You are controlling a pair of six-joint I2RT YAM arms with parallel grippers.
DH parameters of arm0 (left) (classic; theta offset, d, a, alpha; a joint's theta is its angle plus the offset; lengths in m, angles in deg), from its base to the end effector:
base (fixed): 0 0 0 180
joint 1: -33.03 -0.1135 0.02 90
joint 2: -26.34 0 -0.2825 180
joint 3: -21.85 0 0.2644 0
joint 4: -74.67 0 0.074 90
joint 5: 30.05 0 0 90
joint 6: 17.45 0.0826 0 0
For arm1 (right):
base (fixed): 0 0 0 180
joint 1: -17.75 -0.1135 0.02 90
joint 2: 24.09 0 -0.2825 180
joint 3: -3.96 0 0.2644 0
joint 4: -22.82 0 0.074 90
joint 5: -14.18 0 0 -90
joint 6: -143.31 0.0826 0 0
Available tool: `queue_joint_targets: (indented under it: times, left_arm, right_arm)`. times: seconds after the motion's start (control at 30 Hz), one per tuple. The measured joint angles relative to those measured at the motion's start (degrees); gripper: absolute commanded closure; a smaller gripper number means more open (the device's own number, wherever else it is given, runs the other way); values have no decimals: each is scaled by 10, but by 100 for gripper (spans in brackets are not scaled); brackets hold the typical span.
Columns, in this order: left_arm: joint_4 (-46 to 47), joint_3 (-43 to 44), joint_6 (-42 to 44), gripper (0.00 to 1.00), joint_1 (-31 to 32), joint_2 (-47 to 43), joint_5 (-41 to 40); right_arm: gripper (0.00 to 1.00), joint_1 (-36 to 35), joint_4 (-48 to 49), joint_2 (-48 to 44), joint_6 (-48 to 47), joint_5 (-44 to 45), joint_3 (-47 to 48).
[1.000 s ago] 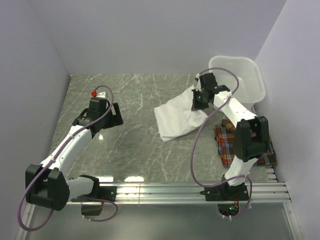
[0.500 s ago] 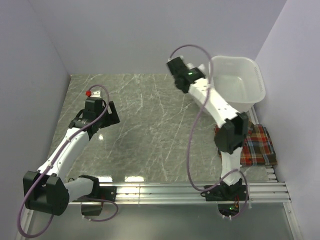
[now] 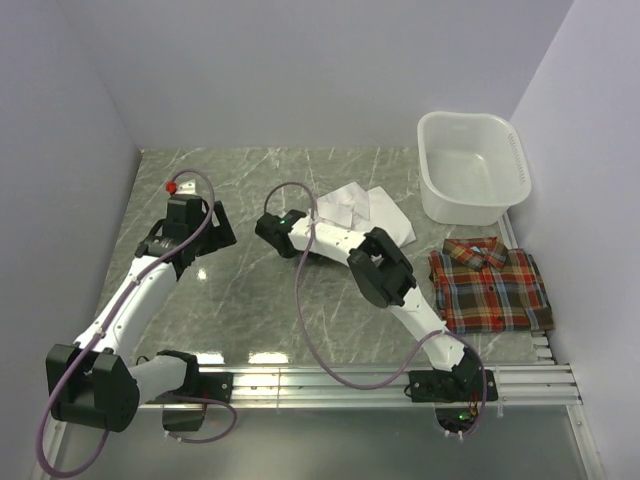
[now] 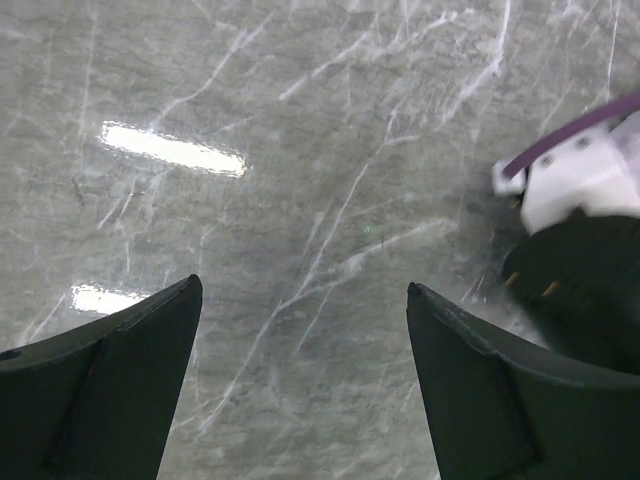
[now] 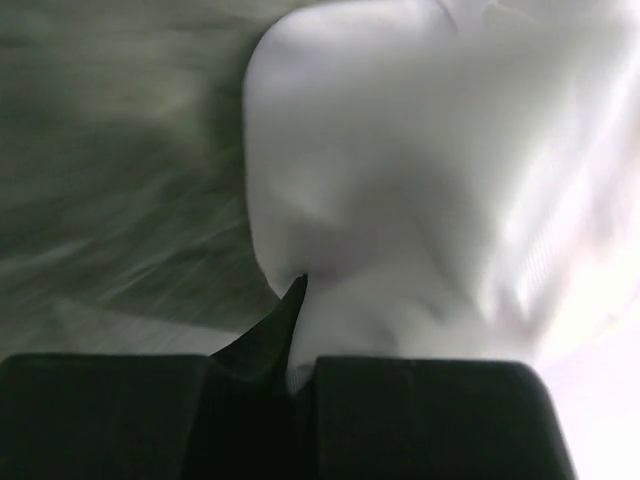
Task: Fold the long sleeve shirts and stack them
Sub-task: Fold the shirt
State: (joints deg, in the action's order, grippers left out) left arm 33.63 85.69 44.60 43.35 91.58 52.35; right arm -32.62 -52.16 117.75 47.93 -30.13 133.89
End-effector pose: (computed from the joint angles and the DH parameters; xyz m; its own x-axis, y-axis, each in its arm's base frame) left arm 0.2784 -0.0396 0.2584 -0.6247 -0.3585 -0.6937 -0.2391 0.9335 -0.2671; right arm 0.3695 0.3535 0.1020 -0.5860 -0.8102 0.0130 -0.5707 0.4012 -0.7165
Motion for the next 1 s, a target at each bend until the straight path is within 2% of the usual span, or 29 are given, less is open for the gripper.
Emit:
queue_joint_targets:
  times: [0.47,0.57,0.6,0.7,0.87,0.97,1.0]
  left_arm:
    - [0,-4,-18,11,-31,-36,-43]
    - [0,-7,-19,11,-41,-41,-43]
    - [0,-7,-19,11,-45,-42,-43]
    - [2,-8,-19,11,-55,-45,-42]
    - [2,-9,-20,11,-67,-47,-36]
    - [3,-9,-20,10,-69,-47,-30]
    - [3,-9,-20,10,-70,-47,-27]
  right_arm:
    - [89,-121,10,0,61,92,-38]
    - [88,-140,29,-1,72,128,-66]
    - [83,-147,36,-1,75,139,-79]
    - [80,-171,49,-1,87,169,-116]
    - [56,-212,70,-1,111,216,-168]
    - [36,-226,81,-13,121,244,-185]
    - [34,-231,85,-22,119,248,-194]
